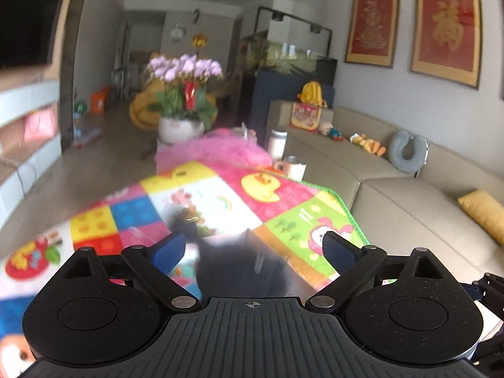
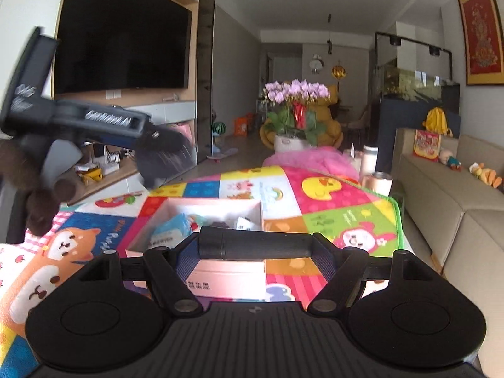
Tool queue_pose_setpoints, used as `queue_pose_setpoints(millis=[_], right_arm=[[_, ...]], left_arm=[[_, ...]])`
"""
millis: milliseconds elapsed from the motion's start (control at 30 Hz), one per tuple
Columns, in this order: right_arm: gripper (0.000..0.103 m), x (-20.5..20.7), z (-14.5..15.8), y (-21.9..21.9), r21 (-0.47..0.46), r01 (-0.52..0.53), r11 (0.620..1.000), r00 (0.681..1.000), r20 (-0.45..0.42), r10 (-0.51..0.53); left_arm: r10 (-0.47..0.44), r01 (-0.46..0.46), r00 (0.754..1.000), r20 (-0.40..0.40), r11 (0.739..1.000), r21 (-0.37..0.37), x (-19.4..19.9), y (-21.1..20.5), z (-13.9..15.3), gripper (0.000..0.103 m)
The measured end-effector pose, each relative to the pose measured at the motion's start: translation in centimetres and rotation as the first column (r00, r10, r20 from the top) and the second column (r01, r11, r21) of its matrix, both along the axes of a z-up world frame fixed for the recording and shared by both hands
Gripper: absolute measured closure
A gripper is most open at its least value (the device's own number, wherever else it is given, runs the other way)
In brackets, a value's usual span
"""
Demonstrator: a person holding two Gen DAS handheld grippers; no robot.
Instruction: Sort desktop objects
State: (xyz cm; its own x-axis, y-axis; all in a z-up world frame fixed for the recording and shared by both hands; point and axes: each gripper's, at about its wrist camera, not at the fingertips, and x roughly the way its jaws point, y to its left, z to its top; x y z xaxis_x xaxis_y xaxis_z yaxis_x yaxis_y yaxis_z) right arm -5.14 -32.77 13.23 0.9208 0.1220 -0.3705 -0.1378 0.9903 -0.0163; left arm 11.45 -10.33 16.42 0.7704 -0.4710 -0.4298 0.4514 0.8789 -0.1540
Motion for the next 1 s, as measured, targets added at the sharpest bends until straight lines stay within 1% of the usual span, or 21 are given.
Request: queue_pose_setpoints(millis=[33, 100, 167, 200, 300, 333, 367, 400, 500, 533, 600, 667, 733, 800, 833, 867, 900, 1000], right_arm=[[0.028, 0.1, -0.3, -0.2, -0.004, 0.004, 1.000, 1.000, -0.003, -0.004], [0.028, 0.5, -0.8, -0.7, -0.005, 0.017, 1.000, 1.000, -0.020, -0.017], [0.028, 1.1, -1.3, -1.1, 0.003, 0.028, 1.000, 0.998, -0.048, -0.028], [0.028, 1.3, -1.5, -1.2, 0.010, 0.027, 1.000, 0.998, -0.062, -0.027], [0.028, 1.5, -1.7, -0.9, 0.032, 0.005, 0.999, 0.996, -0.093, -0.002], [0.028, 1.7, -1.6, -0.7, 0.042, -0.008, 0.999, 0.995, -0.103, 0.012], [0.028, 1.9, -1.6, -0.4, 0.052, -0.024, 0.998, 0.993, -0.114, 0.029], [0.028, 2.3, -1.4, -0.1, 0.061, -0.039, 0.997, 0.991, -0.126, 0.046], [0.028, 3.4, -0.9, 1.1, 0.083, -0.077, 0.994, 0.983, -0.158, 0.090], [0.028, 3.9, -0.7, 1.5, 0.087, -0.088, 0.992, 0.981, -0.164, 0.101], [0.028, 4.7, 0.2, 2.7, 0.084, -0.112, 0.990, 0.979, -0.161, 0.124], [0.028, 6.0, 1.5, 3.9, 0.086, -0.134, 0.987, 0.979, -0.144, 0.145], [0.028, 8.2, 2.8, 4.9, 0.104, -0.144, 0.984, 0.979, -0.134, 0.157], [0.028, 10.7, 3.5, 6.0, 0.122, -0.149, 0.981, 0.975, -0.146, 0.167], [0.025, 12.1, 3.6, 6.4, 0.125, -0.143, 0.982, 0.973, -0.161, 0.163], [0.019, 13.2, 3.7, 6.8, 0.127, -0.124, 0.984, 0.973, -0.181, 0.146], [0.019, 14.0, 3.7, 7.0, 0.132, -0.101, 0.986, 0.973, -0.193, 0.126], [0.019, 15.3, 3.6, 7.1, 0.135, -0.076, 0.988, 0.973, -0.206, 0.103]], left_arm=[[0.012, -0.012, 1.000, -0.002, 1.000, 0.001, -0.3, 0.5, -0.6, 0.002], [0.040, -0.039, 0.999, -0.015, 0.999, 0.028, -1.4, 1.2, -2.0, 0.001], [0.063, -0.061, 0.998, -0.030, 0.995, 0.079, -2.9, 1.6, -3.6, 0.000], [0.078, -0.073, 0.996, -0.038, 0.990, 0.117, -3.9, 1.6, -4.7, 0.000], [0.109, -0.096, 0.993, -0.045, 0.969, 0.229, -6.8, 1.9, -7.7, 0.000], [0.120, -0.104, 0.992, -0.049, 0.963, 0.247, -7.7, 2.4, -8.7, 0.000], [0.130, -0.110, 0.990, -0.063, 0.962, 0.250, -8.3, 2.7, -9.7, 0.000], [0.137, -0.113, 0.987, -0.086, 0.965, 0.237, -9.1, 3.2, -10.5, 0.000], [0.154, -0.133, 0.976, -0.154, 0.981, 0.142, -10.8, 4.9, -11.6, 0.000], [0.158, -0.141, 0.973, -0.167, 0.984, 0.111, -11.2, 5.5, -11.7, 0.000], [0.167, -0.158, 0.971, -0.169, 0.985, 0.069, -11.9, 6.4, -11.6, 0.000], [0.186, -0.180, 0.970, -0.155, 0.982, 0.048, -12.6, 7.0, -11.3, 0.000], [0.202, -0.199, 0.968, -0.148, 0.979, 0.034, -12.5, 7.4, -10.8, 0.000], [0.215, -0.214, 0.965, -0.151, 0.976, 0.023, -12.7, 8.0, -10.9, 0.000], [0.221, -0.221, 0.963, -0.153, 0.975, 0.019, -12.7, 8.2, -10.9, 0.000], [0.228, -0.229, 0.961, -0.156, 0.973, 0.016, -12.8, 8.5, -11.1, 0.000], [0.233, -0.234, 0.959, -0.159, 0.972, 0.013, -12.9, 8.7, -11.3, 0.000], [0.244, -0.247, 0.954, -0.173, 0.969, 0.005, -12.9, 9.4, -12.1, 0.000]])
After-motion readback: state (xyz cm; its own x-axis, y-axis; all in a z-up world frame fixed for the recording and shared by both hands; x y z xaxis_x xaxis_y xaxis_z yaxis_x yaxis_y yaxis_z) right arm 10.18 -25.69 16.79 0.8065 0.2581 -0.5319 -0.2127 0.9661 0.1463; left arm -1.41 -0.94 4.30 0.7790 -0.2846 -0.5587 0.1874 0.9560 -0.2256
